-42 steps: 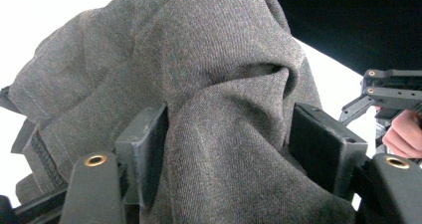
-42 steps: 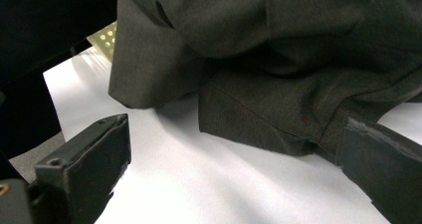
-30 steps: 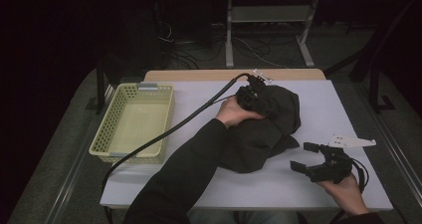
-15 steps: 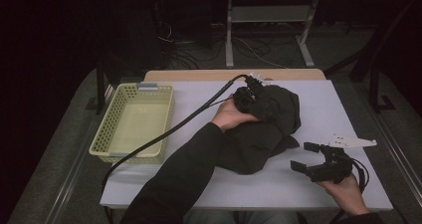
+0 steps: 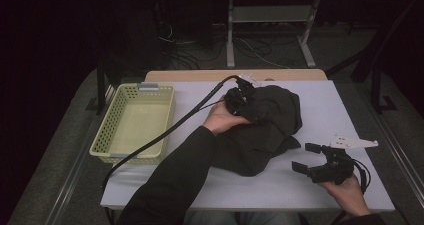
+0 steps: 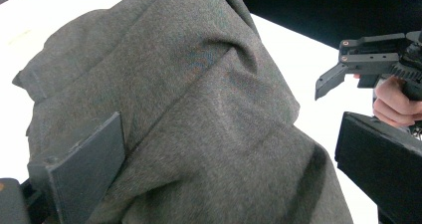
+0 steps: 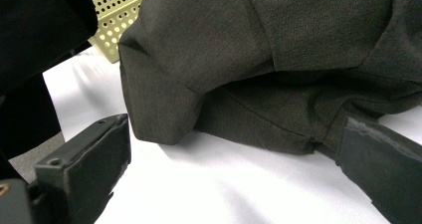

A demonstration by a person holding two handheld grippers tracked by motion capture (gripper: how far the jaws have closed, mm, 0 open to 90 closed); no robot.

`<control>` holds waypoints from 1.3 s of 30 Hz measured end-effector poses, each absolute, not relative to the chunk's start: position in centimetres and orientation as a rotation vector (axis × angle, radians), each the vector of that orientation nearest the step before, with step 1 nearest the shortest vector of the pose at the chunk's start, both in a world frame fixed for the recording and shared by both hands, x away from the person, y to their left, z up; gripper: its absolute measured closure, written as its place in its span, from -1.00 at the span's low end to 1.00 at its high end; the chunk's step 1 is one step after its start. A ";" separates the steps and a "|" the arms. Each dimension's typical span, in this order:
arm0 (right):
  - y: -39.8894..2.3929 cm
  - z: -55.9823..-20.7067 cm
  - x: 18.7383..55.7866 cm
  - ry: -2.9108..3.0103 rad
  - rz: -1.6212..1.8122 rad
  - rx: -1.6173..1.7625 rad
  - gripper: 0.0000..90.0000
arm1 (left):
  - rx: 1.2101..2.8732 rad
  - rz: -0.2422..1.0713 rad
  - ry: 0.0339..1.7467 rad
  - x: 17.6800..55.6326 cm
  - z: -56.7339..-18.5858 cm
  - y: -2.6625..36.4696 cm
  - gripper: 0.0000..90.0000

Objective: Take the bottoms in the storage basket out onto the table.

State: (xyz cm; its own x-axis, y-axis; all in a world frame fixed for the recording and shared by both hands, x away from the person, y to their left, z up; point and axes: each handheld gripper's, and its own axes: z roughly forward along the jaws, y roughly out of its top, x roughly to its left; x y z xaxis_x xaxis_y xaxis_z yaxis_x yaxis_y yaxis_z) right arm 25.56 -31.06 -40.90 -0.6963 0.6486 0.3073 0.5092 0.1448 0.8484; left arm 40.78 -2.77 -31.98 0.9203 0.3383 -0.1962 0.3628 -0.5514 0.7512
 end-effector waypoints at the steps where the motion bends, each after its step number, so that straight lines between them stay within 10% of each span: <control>1: -31.1 -40.9 25.6 2.275 1.596 1.160 -0.99 | 2.198 -0.029 0.497 40.7 -31.9 -2.6 -1.00; 39: -30.9 -41.0 25.6 2.282 1.588 1.169 -0.99 | 2.097 0.097 0.578 36.5 -31.5 6.9 -1.00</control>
State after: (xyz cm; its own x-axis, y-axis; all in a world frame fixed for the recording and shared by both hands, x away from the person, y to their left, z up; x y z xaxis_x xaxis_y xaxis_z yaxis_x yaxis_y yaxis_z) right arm 25.59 -30.86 -40.98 -0.6928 0.6501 0.3120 0.5184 0.1483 0.8421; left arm 36.53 6.92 -31.51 0.8863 0.4378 -0.1511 0.3649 -0.4593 0.8099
